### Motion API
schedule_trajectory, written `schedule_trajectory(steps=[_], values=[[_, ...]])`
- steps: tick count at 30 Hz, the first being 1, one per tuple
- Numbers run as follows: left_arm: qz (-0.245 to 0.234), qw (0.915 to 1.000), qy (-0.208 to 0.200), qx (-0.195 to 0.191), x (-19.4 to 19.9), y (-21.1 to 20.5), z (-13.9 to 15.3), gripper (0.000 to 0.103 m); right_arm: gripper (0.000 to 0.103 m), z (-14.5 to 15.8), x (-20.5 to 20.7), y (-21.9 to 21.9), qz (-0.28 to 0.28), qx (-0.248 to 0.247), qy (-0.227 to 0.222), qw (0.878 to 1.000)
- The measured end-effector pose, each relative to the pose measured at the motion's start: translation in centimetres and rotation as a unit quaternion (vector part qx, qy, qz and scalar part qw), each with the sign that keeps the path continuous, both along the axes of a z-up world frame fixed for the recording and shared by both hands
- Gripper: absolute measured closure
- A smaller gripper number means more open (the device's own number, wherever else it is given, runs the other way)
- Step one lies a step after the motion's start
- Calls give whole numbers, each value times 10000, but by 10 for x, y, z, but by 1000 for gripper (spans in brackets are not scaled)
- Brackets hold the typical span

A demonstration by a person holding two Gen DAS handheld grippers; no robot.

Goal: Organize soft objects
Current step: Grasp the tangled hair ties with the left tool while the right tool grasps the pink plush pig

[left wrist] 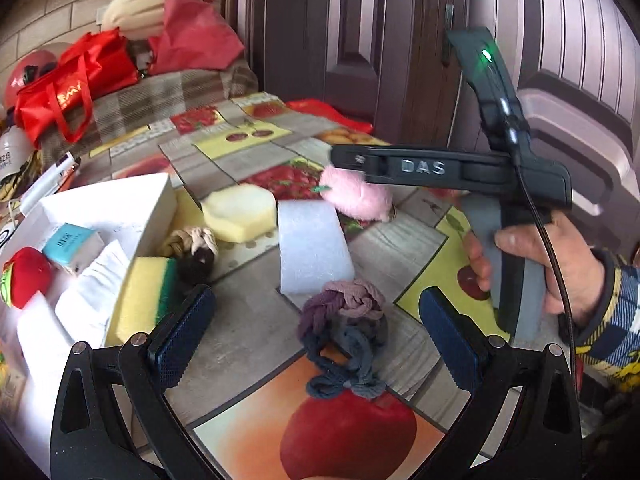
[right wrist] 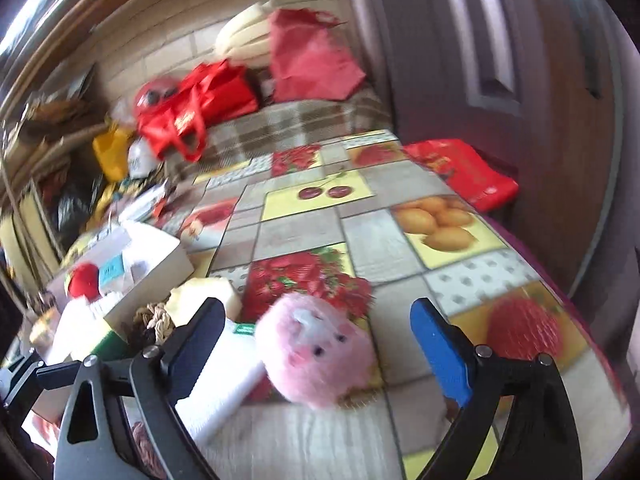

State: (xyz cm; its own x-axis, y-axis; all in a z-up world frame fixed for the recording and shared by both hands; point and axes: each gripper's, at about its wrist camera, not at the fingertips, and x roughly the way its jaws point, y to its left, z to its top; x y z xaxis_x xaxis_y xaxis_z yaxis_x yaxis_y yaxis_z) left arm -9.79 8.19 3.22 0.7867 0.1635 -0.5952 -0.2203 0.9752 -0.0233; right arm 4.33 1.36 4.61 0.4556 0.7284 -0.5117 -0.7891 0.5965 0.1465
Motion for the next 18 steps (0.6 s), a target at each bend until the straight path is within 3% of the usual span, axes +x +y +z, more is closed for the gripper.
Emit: schedule_trajectory(steps=[3, 5, 9, 10, 12, 13, 15, 17, 18], values=[[1, 9994, 329, -56, 11, 1, -7, 1, 9, -8, 6, 18, 181, -418, 157, 9988], [22, 9981, 612, -108, 19, 5, -15, 7, 11, -15, 11, 24, 249, -622, 357, 9971], [12, 9948, 1008, -141, 29, 7, -27, 13, 28, -27, 26, 27, 256, -792, 935, 9921], [20, 9944, 1056, -103, 31, 6, -29, 22, 31, -28, 27, 27, 263, -746, 1001, 9918], [28, 9927, 1208, -8, 34, 3, -33, 23, 41, -27, 29, 22, 264, -646, 1047, 9921], [23, 9928, 1195, 25, 34, 2, -33, 24, 41, -27, 28, 23, 267, -650, 1048, 9920], [4, 9929, 1190, 9, 33, 2, -33, 39, 43, -26, 27, 23, 257, -661, 1009, 9924], [-2, 9938, 1115, -12, 30, 3, -31, 63, 44, -25, 26, 23, 252, -642, 991, 9927], [9, 9942, 1080, -19, 28, 3, -30, 64, 44, -25, 26, 22, 229, -614, 982, 9930]])
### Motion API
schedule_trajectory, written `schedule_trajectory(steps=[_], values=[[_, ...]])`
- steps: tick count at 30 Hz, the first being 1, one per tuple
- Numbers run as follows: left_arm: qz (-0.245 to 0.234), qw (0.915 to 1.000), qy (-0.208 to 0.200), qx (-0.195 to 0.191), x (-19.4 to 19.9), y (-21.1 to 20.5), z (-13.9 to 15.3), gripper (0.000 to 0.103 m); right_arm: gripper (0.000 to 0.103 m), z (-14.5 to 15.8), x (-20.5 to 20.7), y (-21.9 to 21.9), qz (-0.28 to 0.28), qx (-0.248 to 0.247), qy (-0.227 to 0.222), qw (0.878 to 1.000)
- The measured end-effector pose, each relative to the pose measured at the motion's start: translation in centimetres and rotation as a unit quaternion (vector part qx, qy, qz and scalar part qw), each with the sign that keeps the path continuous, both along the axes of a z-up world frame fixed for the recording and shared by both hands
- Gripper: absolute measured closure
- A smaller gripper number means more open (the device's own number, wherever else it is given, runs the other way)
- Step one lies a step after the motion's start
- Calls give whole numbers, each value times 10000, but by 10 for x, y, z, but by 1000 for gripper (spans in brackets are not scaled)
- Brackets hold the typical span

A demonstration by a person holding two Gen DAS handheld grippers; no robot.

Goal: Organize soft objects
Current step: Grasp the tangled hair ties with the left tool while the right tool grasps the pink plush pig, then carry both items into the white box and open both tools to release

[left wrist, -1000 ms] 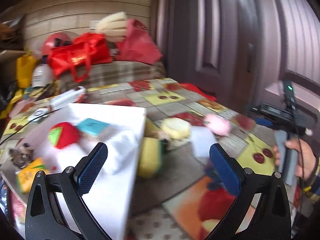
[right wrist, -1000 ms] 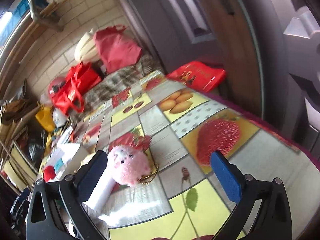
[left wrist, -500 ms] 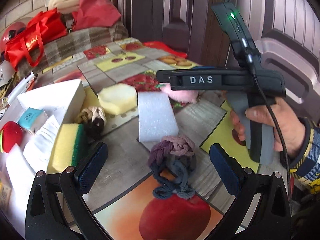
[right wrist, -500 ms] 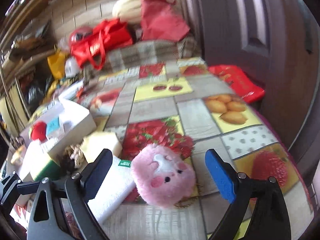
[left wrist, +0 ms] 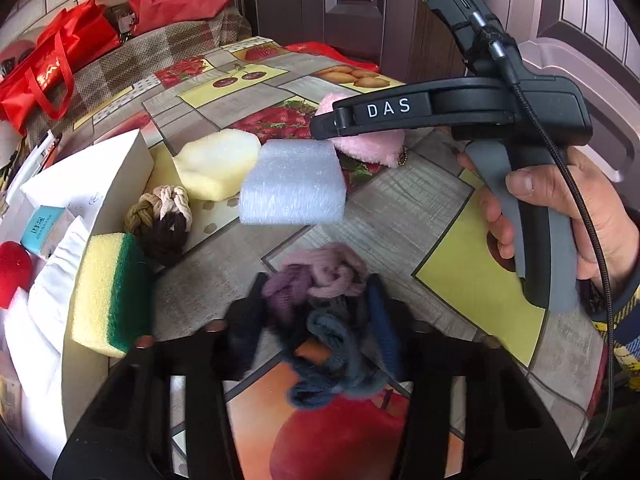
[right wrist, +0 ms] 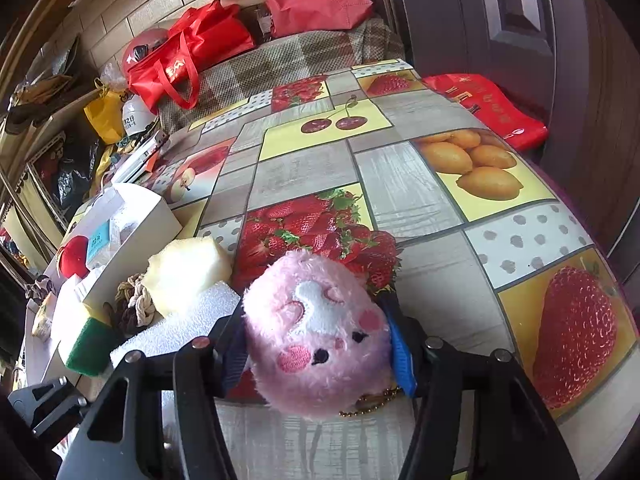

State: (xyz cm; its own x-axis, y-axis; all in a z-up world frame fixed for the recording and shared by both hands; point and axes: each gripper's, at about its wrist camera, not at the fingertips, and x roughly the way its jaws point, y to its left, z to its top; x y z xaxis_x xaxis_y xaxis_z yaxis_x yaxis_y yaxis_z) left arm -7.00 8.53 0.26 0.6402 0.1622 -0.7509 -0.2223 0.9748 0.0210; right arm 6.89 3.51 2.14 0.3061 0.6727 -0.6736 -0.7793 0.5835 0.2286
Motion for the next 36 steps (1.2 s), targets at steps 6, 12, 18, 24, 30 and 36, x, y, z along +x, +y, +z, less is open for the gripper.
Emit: schedule_trajectory(steps=[6, 12, 18, 24, 30, 36], values=[[92, 9997, -183, -106, -5, 6, 5, 69, 44, 6, 4, -15, -318, 353, -87, 9988], [409, 9921, -1175, 125, -38, 7, 28, 69, 44, 17, 1, -42, -857, 966, -345, 9910], [611, 9825, -1703, 440, -59, 3, 40, 69, 44, 29, -13, -59, -1134, 1415, -797, 9802], [728, 9728, -2155, 441, -77, 6, 48, 69, 44, 34, -38, -70, -1105, 1568, -1222, 9738], [803, 9692, -2265, 541, -82, 4, 51, 69, 44, 39, -60, -72, -1098, 1587, -1594, 9682], [964, 9662, -2331, 535, -88, 7, 52, 69, 44, 39, -70, -63, -967, 1445, -1697, 9700]])
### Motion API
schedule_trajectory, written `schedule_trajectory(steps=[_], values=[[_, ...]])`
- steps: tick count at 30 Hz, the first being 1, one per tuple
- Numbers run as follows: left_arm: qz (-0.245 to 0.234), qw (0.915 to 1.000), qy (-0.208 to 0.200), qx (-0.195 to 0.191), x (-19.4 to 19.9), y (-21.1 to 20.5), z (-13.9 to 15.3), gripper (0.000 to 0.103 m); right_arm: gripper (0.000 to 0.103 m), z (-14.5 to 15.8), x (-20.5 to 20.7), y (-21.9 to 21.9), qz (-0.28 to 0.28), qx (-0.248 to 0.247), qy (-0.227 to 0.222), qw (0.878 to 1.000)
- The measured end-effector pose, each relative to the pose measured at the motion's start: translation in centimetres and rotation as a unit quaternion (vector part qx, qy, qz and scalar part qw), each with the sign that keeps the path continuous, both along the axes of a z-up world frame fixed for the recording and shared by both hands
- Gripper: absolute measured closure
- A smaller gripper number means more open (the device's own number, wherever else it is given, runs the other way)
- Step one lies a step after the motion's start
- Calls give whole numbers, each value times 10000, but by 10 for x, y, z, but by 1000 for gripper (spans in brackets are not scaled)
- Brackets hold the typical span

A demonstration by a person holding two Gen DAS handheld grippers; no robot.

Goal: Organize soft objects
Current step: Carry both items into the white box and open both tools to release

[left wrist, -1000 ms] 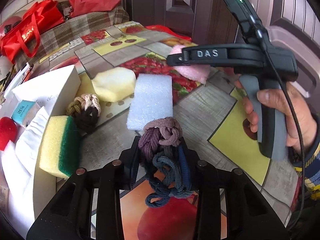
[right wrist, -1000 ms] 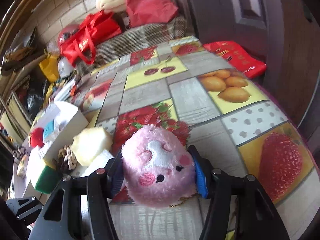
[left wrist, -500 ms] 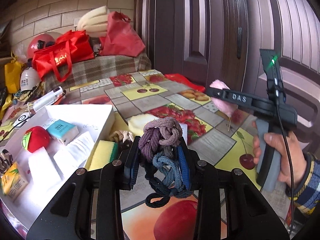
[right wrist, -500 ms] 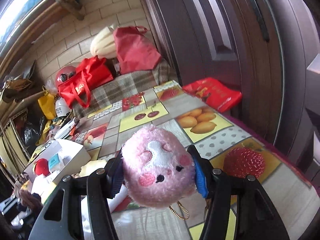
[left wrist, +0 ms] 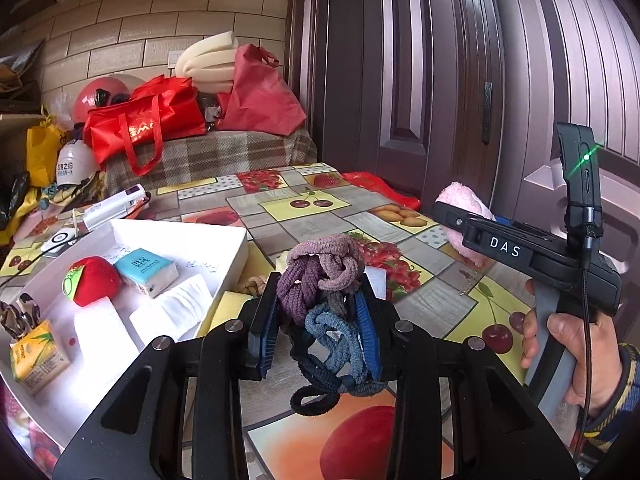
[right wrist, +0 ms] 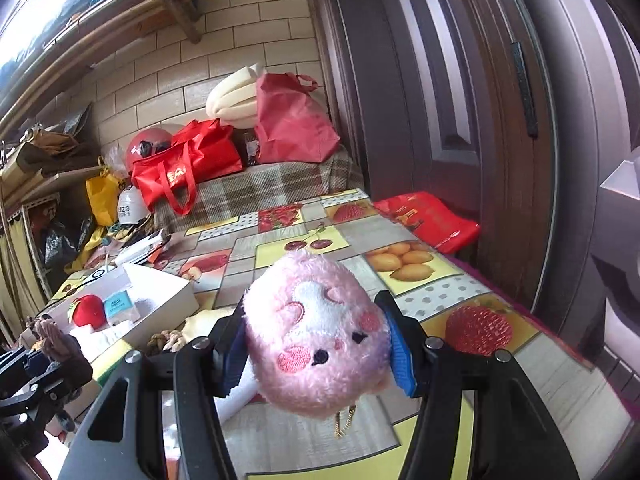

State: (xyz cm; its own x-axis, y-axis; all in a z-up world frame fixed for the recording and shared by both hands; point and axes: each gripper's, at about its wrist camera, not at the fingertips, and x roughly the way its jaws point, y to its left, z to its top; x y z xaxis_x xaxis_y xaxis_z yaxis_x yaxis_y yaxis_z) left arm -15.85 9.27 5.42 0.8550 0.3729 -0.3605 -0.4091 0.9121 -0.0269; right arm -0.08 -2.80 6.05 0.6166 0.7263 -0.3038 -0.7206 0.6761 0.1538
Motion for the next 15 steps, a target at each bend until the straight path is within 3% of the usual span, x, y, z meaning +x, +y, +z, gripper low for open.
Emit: schedule_trajectory(steps=[15], values=[[499, 9985, -104, 185, -36, 20, 1, 69, 44, -3, -62, 49, 878, -399, -215, 9951]])
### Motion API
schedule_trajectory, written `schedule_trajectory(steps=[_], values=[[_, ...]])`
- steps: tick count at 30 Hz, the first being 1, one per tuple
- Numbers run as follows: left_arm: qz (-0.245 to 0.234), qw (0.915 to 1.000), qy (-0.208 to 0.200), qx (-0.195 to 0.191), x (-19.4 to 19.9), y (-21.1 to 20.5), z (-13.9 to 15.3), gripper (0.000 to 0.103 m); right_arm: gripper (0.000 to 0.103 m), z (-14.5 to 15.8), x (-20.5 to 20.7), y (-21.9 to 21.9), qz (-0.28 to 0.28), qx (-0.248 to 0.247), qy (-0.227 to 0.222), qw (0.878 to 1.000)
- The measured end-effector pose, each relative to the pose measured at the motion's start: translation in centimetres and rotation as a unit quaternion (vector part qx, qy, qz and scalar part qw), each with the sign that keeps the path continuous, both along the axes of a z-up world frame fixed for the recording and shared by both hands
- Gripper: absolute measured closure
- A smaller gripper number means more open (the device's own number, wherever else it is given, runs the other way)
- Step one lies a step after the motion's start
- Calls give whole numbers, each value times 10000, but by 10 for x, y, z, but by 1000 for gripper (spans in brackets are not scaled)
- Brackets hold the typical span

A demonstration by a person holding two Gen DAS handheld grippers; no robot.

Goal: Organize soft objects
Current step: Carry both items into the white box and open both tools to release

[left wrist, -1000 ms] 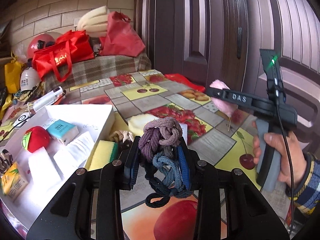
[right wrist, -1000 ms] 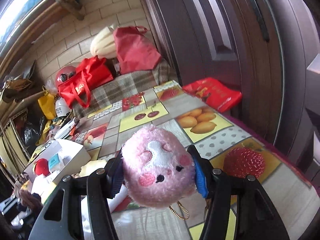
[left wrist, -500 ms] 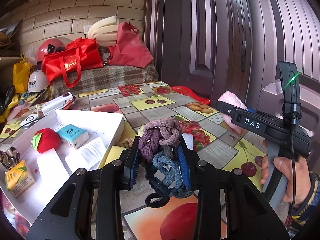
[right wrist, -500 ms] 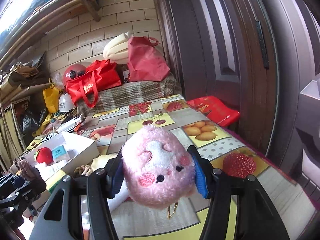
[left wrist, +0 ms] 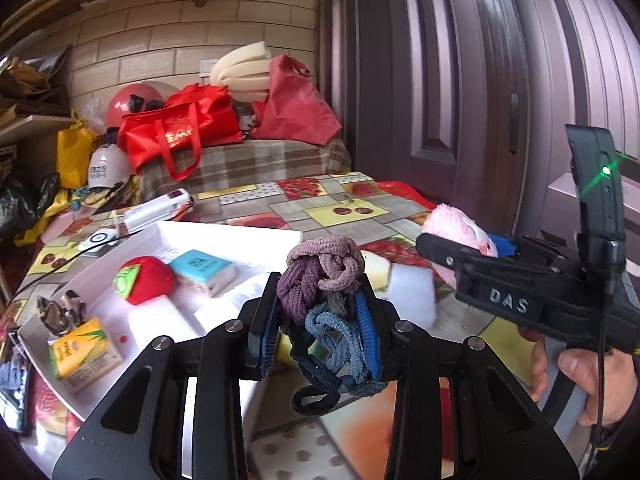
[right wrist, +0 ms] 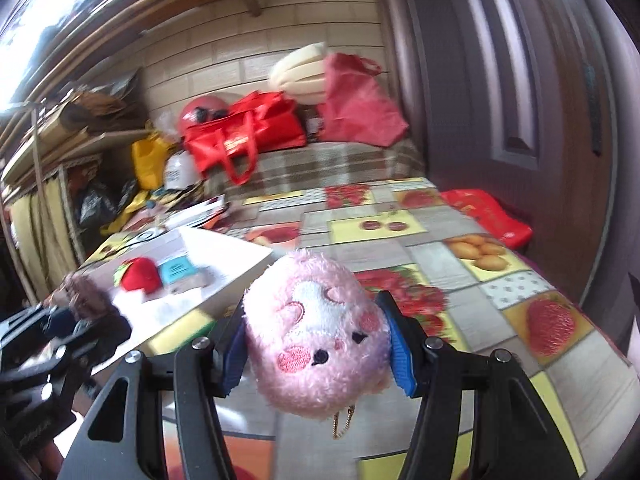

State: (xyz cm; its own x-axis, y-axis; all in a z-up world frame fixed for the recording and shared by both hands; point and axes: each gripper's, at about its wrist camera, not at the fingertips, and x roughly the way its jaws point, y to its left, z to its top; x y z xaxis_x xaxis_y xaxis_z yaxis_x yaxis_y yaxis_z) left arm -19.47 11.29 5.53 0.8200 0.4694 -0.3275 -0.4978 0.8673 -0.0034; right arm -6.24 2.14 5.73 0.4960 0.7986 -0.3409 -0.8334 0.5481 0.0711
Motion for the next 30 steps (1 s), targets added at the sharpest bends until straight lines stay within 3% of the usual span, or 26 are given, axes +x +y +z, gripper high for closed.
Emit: schedule_trajectory(steps=[15, 30], values=[[789, 9968, -75, -49, -45, 53, -3, 69, 44, -1, -27, 25, 328, -222, -139, 9991], [1253, 9920, -84, -80, -62, 85, -5, 68, 44, -3, -48, 55, 716, -366, -243, 9965]])
